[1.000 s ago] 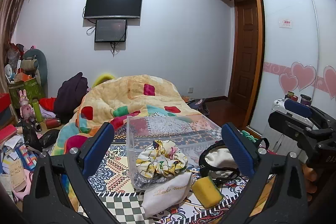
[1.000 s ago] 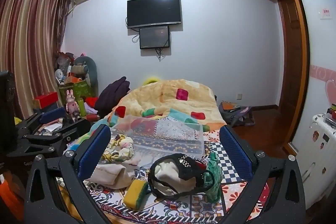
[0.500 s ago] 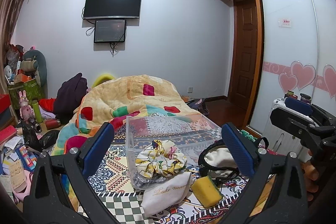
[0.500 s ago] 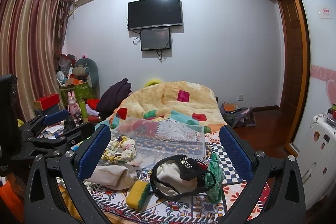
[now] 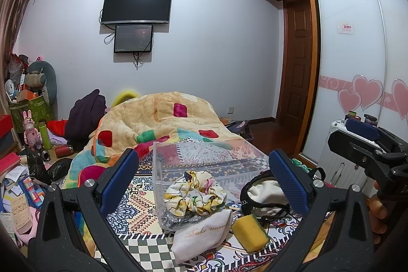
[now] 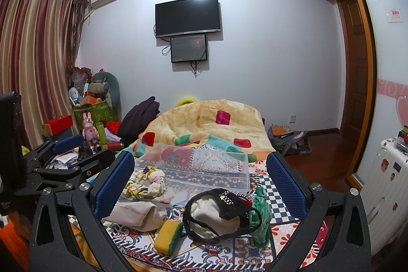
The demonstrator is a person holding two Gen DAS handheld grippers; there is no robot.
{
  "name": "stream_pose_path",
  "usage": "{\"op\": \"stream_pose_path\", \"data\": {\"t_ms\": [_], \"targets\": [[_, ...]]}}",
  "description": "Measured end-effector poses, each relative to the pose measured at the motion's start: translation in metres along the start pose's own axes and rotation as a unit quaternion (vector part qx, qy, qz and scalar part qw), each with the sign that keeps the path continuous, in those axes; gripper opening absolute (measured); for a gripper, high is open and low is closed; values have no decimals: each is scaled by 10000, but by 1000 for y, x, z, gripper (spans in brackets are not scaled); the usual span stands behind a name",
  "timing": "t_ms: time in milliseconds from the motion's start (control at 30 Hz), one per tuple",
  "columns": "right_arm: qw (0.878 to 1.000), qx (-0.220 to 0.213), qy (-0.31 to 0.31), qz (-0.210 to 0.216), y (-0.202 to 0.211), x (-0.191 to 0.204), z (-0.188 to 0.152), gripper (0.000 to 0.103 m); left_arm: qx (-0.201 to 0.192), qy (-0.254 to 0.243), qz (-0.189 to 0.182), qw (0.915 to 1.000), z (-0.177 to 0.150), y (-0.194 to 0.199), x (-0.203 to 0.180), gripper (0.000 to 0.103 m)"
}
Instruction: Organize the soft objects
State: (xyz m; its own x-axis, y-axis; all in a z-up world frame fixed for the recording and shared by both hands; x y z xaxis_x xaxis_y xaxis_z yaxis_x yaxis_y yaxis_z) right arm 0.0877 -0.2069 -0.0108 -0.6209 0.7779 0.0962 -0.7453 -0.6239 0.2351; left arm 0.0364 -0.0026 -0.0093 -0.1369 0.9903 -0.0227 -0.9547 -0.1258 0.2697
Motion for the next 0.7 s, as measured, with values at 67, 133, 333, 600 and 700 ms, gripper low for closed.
{"op": "stream_pose_path", "data": {"t_ms": [67,133,333,600,700], "targets": [[10000,-4,2,0,0,0,0,103,-4,4,-5,10000,1,1,0,103],[10000,-2,3,1,0,0,0,103,-6,2,-8,10000,1,2,0,103],[10000,-5,3,1,0,0,-1,103,-12,1,-6,10000,1,2,0,103],[10000,-14,-7,13,1,2,-1,103,-10,1,-3,10000,1,2,0,103],[10000,-15,-5,15,1,2,-1,103,-10,11,-7,10000,1,2,0,103]]}}
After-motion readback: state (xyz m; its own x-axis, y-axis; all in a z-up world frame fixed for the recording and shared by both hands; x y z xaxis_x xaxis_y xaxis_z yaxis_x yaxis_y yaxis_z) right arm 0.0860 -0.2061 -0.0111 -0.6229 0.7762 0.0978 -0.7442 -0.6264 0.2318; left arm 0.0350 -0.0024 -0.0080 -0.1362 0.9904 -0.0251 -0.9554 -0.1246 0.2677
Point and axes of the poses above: each gripper's, at about its wrist camera, not at the fingertips, and y roughly against the way its jaws point, x to its left, z to its top, the point moved 4 cm from there along -y, roughly the way its jaws point, and after that the axes turned 8 degrees about z, right-handed, at the moved point
